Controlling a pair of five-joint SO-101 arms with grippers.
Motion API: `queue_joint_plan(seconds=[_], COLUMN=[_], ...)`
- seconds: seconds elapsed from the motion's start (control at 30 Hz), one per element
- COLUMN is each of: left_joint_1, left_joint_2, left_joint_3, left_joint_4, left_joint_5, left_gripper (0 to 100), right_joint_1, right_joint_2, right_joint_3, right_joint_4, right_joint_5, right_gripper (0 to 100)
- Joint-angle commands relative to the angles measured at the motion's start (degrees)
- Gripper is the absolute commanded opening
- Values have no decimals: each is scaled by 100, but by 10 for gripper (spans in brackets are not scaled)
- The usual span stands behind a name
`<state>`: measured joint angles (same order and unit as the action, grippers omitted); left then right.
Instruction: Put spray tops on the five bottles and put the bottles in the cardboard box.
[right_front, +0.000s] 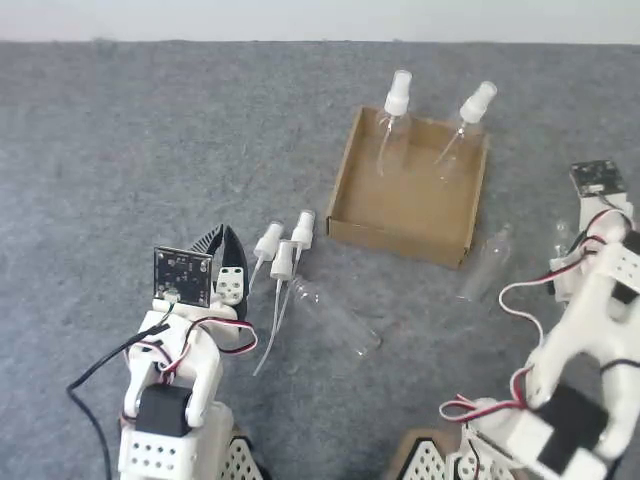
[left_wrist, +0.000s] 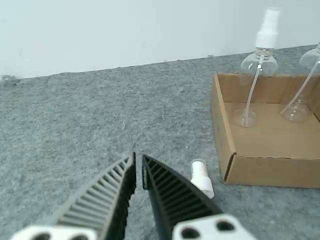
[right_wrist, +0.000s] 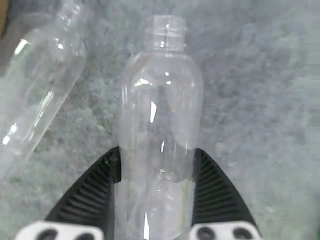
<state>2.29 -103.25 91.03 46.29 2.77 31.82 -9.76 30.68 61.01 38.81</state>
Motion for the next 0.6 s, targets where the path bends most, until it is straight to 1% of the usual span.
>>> queue_joint_plan(seconds=[0.0, 0.17, 0.23, 0.43, 0.57], left_joint_1=[18, 18, 18, 18, 18], left_joint_2=[-79, -44, -44, -44, -35], left_joint_3=[-101, -127, -136, -154, -356], left_joint_4=[-149, -123, -123, -114, 167], left_joint_5=[44, 62, 70, 70, 70], left_gripper=[12, 12, 12, 12, 12], right_joint_1=[66, 66, 66, 48, 40], right_joint_2=[154, 251, 259, 224, 224], right_joint_3=[-35, 0, 0, -26, -141], right_joint_4=[-180, -145, -136, -136, 171], right_joint_5=[62, 62, 62, 62, 62], right_gripper=[39, 172, 201, 206, 206])
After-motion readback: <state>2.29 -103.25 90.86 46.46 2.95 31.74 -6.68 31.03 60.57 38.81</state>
